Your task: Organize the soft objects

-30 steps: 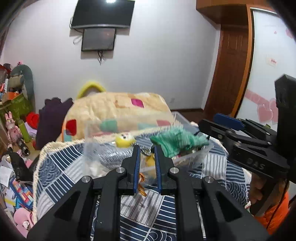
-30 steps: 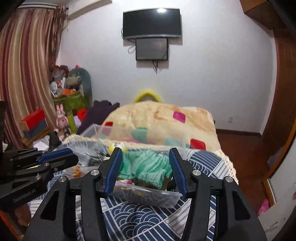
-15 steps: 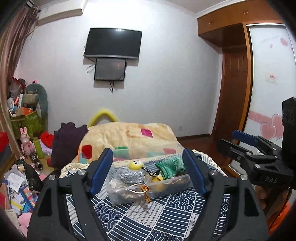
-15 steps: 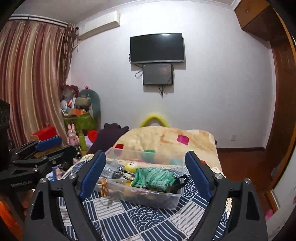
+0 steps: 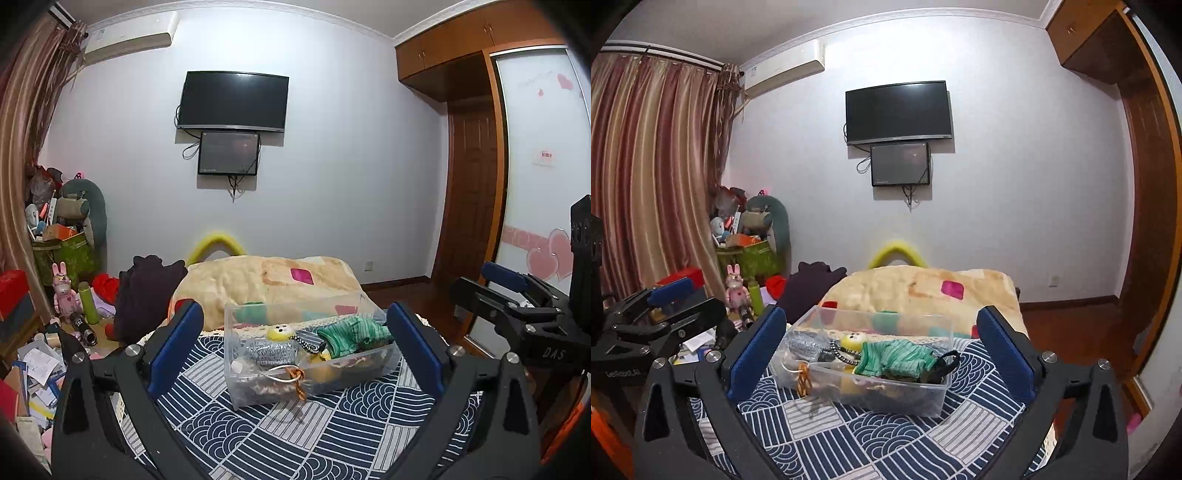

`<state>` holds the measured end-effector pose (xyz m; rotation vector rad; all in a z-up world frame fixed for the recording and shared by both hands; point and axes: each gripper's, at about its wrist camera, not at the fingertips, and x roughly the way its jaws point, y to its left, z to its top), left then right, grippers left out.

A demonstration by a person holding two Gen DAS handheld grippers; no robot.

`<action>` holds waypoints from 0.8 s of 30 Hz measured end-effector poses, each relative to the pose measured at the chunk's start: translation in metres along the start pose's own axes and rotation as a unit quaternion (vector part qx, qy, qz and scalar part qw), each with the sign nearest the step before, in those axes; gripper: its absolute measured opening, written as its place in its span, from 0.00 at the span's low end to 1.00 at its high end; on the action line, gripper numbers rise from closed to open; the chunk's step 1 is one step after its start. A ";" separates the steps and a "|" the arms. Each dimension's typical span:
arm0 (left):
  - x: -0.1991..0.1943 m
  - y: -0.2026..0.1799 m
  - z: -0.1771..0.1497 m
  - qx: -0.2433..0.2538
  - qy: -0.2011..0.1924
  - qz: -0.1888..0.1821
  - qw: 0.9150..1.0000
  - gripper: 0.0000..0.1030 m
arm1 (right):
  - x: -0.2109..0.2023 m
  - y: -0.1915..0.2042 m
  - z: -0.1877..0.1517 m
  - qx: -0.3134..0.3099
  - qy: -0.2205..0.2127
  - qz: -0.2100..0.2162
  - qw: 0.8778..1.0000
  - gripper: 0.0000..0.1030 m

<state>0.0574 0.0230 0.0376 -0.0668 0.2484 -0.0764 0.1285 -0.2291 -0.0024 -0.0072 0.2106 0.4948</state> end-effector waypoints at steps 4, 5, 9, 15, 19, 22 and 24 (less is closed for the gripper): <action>0.003 0.001 -0.003 -0.006 0.003 0.002 1.000 0.99 | -0.002 -0.002 -0.003 0.003 0.000 -0.002 1.000 1.00; 0.004 0.002 -0.004 -0.007 0.004 0.002 1.000 0.99 | -0.002 -0.002 -0.003 0.003 -0.001 -0.002 1.000 1.00; 0.005 0.002 -0.006 -0.007 0.007 0.004 1.000 0.99 | -0.004 -0.002 -0.004 0.003 -0.001 -0.002 1.000 1.00; 0.005 0.001 -0.008 -0.002 0.010 0.006 1.000 0.99 | -0.005 -0.002 -0.004 0.003 -0.002 -0.001 1.000 1.00; 0.004 0.001 -0.009 -0.002 0.010 0.006 1.000 0.99 | -0.006 -0.002 -0.004 0.003 -0.002 0.000 1.000 1.00; 0.004 0.001 -0.009 -0.001 0.012 0.006 1.000 0.99 | -0.007 -0.001 -0.004 0.003 -0.002 0.000 1.000 1.00; 0.004 0.001 -0.010 -0.001 0.011 0.007 1.000 0.99 | -0.007 -0.001 -0.004 0.004 -0.002 0.000 1.000 1.00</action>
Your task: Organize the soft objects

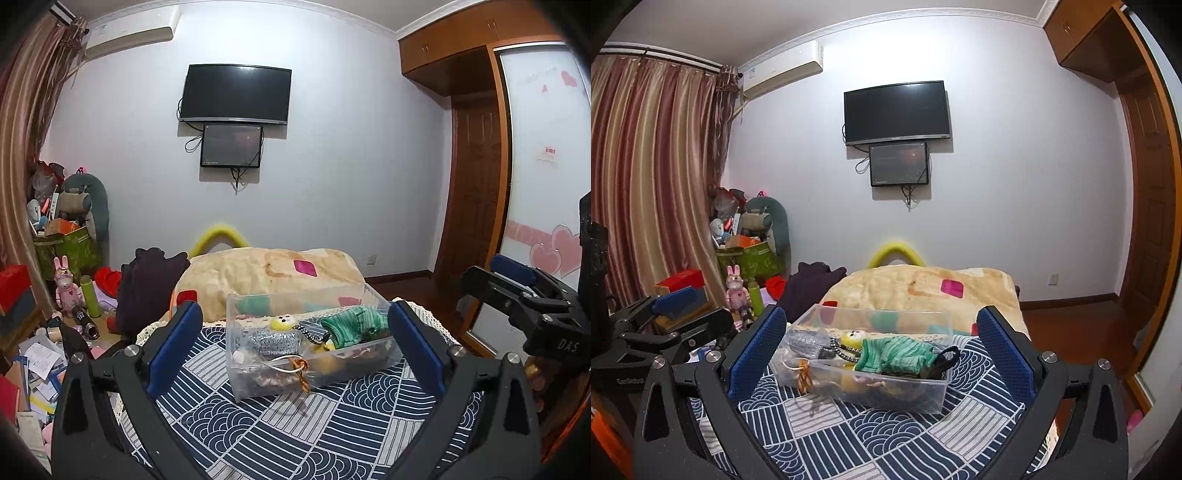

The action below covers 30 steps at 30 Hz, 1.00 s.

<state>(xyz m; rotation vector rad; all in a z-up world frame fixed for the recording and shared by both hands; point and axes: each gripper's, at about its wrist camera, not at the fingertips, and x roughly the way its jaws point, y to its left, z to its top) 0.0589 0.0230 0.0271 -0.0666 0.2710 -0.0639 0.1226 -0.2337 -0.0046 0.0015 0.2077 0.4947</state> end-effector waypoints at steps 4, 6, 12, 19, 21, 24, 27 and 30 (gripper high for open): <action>0.000 -0.001 0.000 0.002 -0.002 0.001 1.000 0.99 | 0.000 0.000 0.000 0.000 0.000 0.000 1.000 1.00; -0.001 -0.001 0.000 0.003 -0.002 0.000 1.000 0.99 | 0.000 0.000 0.000 0.000 0.000 0.000 1.000 1.00; -0.002 -0.002 0.000 0.005 -0.003 0.001 1.000 1.00 | -0.002 0.002 0.002 0.000 -0.001 0.000 1.000 1.00; -0.002 -0.003 0.000 0.005 -0.002 -0.001 1.000 1.00 | -0.004 0.003 0.002 0.000 -0.002 0.001 1.000 1.00; -0.002 -0.004 0.001 0.006 -0.003 -0.002 1.000 1.00 | -0.004 0.004 0.003 0.000 -0.001 0.001 1.000 1.00; -0.001 -0.003 0.001 0.002 0.004 -0.012 1.000 1.00 | -0.005 0.004 0.004 0.000 -0.002 0.000 1.000 1.00; -0.001 -0.003 0.001 -0.001 0.006 -0.018 1.000 1.00 | -0.006 0.004 0.004 0.001 -0.002 0.001 1.000 1.00; -0.002 -0.005 0.002 0.005 0.002 -0.011 1.000 1.00 | -0.005 0.004 0.004 0.000 -0.001 0.001 1.000 1.00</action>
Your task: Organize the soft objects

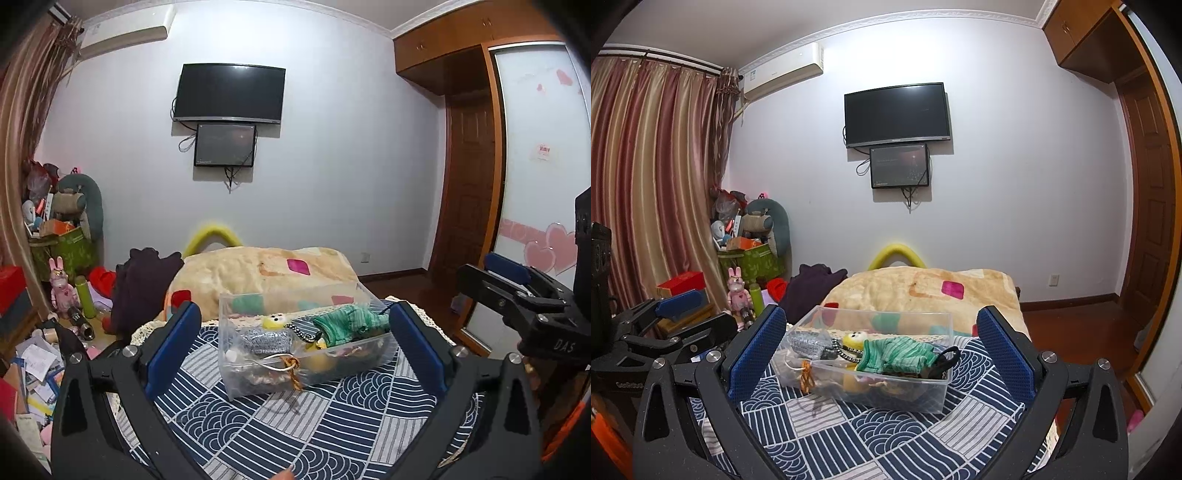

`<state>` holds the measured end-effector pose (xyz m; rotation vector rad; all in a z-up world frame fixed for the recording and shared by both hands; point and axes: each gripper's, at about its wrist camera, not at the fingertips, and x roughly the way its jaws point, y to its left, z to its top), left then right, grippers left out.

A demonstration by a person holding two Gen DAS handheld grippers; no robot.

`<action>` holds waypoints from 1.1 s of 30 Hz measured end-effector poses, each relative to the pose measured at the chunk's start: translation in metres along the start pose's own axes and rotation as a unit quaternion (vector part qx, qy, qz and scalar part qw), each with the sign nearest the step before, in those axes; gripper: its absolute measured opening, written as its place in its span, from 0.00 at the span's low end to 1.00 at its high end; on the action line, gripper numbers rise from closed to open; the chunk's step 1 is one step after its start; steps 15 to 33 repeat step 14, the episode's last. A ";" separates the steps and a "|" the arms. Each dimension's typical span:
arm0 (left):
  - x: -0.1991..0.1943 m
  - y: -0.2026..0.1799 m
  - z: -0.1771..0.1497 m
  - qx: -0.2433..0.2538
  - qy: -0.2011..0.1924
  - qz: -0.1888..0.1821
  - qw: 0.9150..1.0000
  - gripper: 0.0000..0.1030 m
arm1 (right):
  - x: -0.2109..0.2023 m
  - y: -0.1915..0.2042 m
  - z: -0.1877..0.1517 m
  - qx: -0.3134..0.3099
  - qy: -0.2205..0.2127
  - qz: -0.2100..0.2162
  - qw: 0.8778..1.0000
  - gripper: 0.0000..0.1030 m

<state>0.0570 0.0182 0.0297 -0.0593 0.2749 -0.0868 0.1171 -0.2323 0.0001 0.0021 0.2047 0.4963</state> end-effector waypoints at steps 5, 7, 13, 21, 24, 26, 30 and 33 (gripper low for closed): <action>0.000 -0.001 0.000 0.002 0.002 -0.001 1.000 1.00 | -0.001 0.002 0.001 -0.001 0.001 0.001 1.000 1.00; -0.001 -0.001 0.000 0.001 0.002 -0.001 1.000 1.00 | -0.001 0.002 0.001 -0.002 0.002 0.001 1.000 1.00; -0.002 -0.001 0.001 0.000 0.000 0.000 1.000 1.00 | -0.002 0.003 0.001 -0.001 0.003 0.001 1.000 1.00; -0.002 -0.001 0.001 0.000 0.001 0.000 1.000 1.00 | -0.002 0.003 0.001 -0.001 0.003 0.001 1.000 1.00; -0.002 -0.001 0.001 0.000 0.001 0.000 1.000 1.00 | -0.002 0.003 0.001 -0.001 0.003 0.001 1.000 1.00; -0.002 -0.001 0.001 0.000 0.001 0.000 1.000 1.00 | -0.002 0.003 0.001 -0.001 0.003 0.001 1.000 1.00; -0.002 -0.001 0.001 0.000 0.001 0.000 1.000 1.00 | -0.002 0.003 0.001 -0.001 0.003 0.001 1.000 1.00; -0.002 -0.001 0.001 0.000 0.001 0.000 1.000 1.00 | -0.002 0.003 0.001 -0.001 0.003 0.001 1.000 1.00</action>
